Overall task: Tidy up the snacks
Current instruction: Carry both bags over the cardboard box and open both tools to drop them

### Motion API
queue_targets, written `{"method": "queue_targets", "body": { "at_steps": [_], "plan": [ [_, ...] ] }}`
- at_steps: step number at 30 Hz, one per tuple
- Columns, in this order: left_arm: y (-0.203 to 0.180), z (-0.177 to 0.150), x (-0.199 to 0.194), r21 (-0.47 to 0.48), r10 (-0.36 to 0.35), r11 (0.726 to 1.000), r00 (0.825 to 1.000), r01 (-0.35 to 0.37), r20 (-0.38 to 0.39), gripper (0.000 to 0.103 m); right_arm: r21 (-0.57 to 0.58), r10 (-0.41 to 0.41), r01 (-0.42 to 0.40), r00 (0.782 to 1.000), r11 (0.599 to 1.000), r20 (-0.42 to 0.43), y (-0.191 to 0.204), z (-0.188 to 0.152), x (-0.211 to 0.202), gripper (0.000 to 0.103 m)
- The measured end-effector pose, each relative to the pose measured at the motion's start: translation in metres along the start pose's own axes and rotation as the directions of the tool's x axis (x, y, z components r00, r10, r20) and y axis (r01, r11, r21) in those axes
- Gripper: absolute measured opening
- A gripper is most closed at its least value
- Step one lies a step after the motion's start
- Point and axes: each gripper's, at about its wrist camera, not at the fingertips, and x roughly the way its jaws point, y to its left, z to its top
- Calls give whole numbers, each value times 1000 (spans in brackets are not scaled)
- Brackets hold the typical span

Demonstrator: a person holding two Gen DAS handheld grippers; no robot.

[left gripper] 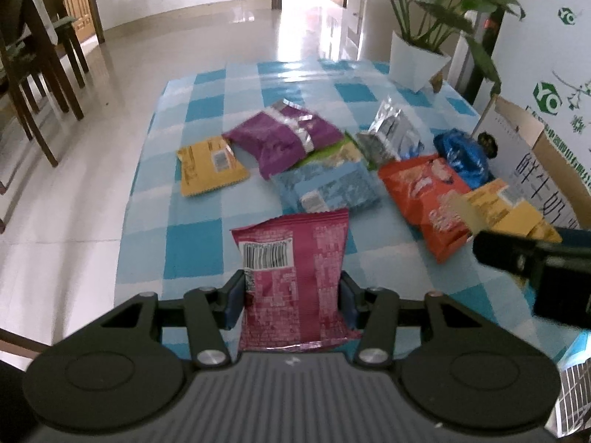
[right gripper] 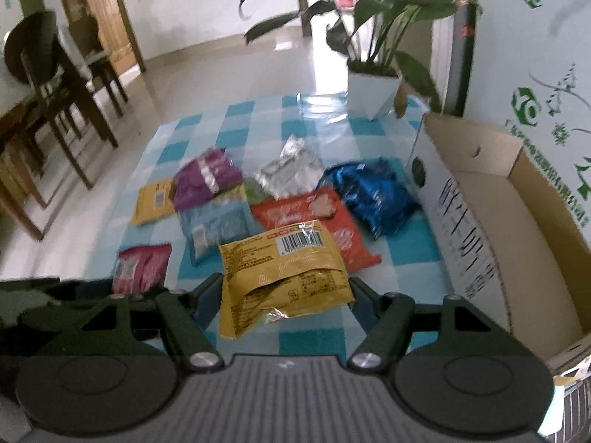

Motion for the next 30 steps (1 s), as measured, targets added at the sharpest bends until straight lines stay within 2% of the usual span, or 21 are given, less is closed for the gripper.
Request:
{"method": "queue_targets", "body": {
  "at_steps": [5,8,14,19,23,28,30],
  "plan": [
    [-8,13,-17,-13,-19,1000,1000,19,25,50,62,-42,38,997,997,70,-13,14,-19,76],
    [-18,22,-29,11,-32,999,998,31,57,50,110,-73,60,991,992,116,-29,22,-33,76],
    [-50,46,-48,50,-119,992,988,114,101,50,228,-157,107,965,968,212,-76,34,-71,77],
    [-88,61,-49,98,-202,977,974,192,99,50,368,-258,165,941,915,220,-118,35,-88,77],
    [-118,70,-43,117,-267,959,960,257,79,50,468,-335,215,923,857,190,-141,31,-88,77],
    [-158,84,-32,149,-324,939,944,311,68,50,598,-362,207,920,775,150,-165,24,-84,78],
    [-172,89,-28,157,-354,927,933,342,58,50,615,-375,220,918,757,133,-172,20,-83,80]
  ]
}}
